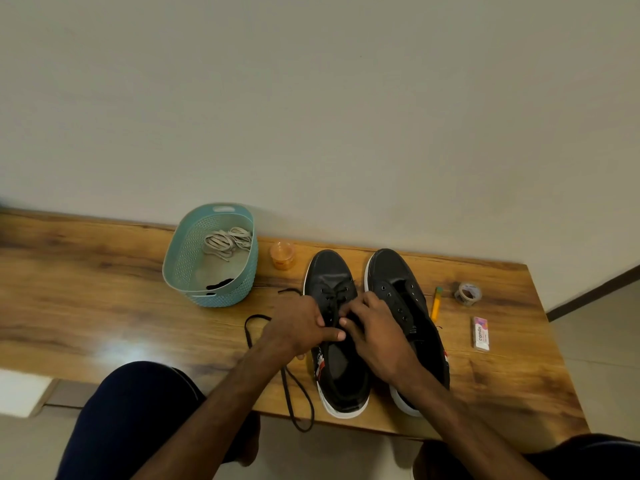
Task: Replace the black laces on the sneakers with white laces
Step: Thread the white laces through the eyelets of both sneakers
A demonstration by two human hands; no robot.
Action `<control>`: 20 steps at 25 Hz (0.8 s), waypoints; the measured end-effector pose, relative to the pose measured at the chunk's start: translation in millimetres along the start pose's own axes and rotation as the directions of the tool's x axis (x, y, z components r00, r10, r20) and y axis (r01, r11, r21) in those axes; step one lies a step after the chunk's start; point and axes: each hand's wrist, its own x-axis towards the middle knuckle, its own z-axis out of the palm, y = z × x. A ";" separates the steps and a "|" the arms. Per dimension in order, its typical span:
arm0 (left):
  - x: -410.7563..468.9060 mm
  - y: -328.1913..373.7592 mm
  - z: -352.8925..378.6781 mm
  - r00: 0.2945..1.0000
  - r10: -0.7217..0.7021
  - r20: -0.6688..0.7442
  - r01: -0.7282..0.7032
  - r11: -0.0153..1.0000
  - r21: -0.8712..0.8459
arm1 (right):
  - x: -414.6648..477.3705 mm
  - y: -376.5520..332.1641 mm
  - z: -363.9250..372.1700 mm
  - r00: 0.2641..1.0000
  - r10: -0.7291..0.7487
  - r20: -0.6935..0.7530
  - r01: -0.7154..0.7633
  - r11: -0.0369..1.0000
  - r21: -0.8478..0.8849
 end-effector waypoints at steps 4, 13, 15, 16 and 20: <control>-4.9 3.2 4.8 0.998 0.045 0.052 -0.046 0.999 0.012 | 4.5 3.3 -11.7 0.960 0.225 0.168 -0.278 0.849 0.449; -4.9 3.4 6.9 0.997 -0.011 0.073 0.016 0.998 -0.058 | 2.0 2.9 -18.0 1.000 -0.008 -0.011 0.008 1.000 0.011; -3.4 3.1 7.1 0.998 0.003 0.064 -0.002 1.000 -0.022 | 0.8 -0.7 -14.2 0.999 -0.034 -0.016 0.031 0.991 -0.134; -2.8 2.8 8.4 0.999 0.004 0.051 -0.004 1.000 -0.014 | 0.1 -1.6 -11.8 1.000 -0.006 -0.029 0.001 0.990 -0.143; -2.6 2.8 8.0 0.990 -0.095 0.101 0.110 0.982 -0.154 | 3.9 -9.8 -37.8 0.931 0.352 0.097 -0.316 0.643 0.698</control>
